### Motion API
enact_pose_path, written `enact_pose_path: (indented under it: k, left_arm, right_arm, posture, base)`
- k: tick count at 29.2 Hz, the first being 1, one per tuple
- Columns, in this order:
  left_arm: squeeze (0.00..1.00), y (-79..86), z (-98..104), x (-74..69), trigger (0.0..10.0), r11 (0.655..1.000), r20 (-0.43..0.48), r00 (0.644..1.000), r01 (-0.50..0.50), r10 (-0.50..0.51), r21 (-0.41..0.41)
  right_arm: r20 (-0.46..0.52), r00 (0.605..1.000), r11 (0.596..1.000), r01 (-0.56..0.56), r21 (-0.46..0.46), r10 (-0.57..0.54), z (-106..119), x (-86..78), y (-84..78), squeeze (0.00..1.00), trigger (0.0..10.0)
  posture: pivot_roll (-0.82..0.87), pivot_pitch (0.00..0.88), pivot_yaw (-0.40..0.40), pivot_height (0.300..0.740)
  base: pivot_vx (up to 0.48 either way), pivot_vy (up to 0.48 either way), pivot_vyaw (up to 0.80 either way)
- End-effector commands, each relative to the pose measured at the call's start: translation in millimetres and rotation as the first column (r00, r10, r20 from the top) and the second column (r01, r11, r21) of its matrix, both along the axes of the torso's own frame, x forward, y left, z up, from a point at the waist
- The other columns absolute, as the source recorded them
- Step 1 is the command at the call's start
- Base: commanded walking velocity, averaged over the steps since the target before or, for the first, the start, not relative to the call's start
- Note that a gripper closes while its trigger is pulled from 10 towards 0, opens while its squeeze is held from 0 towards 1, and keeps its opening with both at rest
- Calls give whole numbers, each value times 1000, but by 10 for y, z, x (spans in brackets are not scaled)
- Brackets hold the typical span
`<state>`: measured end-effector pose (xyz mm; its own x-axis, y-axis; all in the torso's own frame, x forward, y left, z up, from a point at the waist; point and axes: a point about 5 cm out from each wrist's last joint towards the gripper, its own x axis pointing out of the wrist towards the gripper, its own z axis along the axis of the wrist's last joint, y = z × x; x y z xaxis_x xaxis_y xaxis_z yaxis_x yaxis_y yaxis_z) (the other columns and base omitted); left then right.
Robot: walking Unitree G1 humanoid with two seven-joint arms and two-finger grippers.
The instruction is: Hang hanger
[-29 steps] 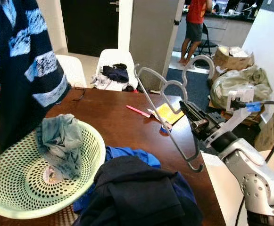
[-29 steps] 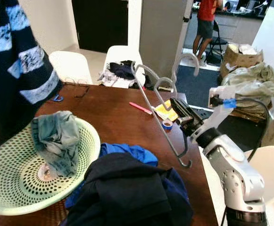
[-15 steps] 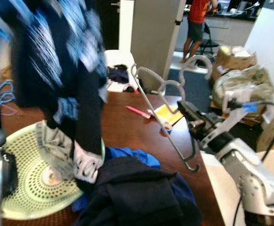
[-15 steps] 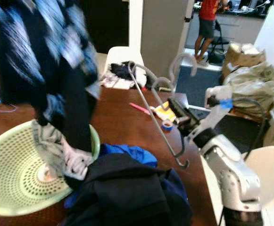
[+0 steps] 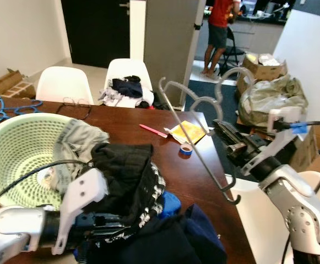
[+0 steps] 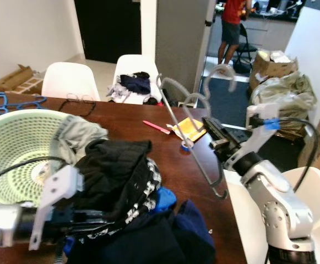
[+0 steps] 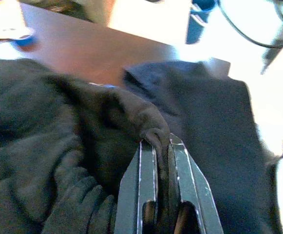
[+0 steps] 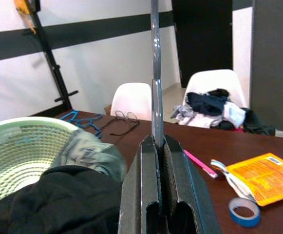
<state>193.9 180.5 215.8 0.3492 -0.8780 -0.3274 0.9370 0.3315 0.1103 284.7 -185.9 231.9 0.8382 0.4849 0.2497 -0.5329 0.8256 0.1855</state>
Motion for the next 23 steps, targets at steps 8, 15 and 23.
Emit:
enact_pose_path:
  k: [8, 15, 23]
  left_arm:
    - [0, 628, 632, 179, 0, 934, 342, 880, -357, 331, 15]
    - [0, 964, 917, 257, 0, 829, 465, 718, -556, 518, -64]
    - [0, 1867, 1364, 244, 0, 250, 542, -11, -879, 840, -406]
  right_arm:
    - [-16, 1000, 1000, -13, -2, 13, -23, 9, 24, 0, 10000]
    - [-17, 1000, 1000, -16, -1, 15, -23, 11, 24, 0, 10000]
    - [-16, 1000, 1000, -24, -5, 24, -16, 11, 38, 0, 10000]
  posture:
    - [52, 4, -86, 740]
    - [55, 6, -90, 740]
    - [53, 0, -94, 740]
  base:
    - [0, 0, 0]
    - [0, 0, 0]
    - [0, 0, 0]
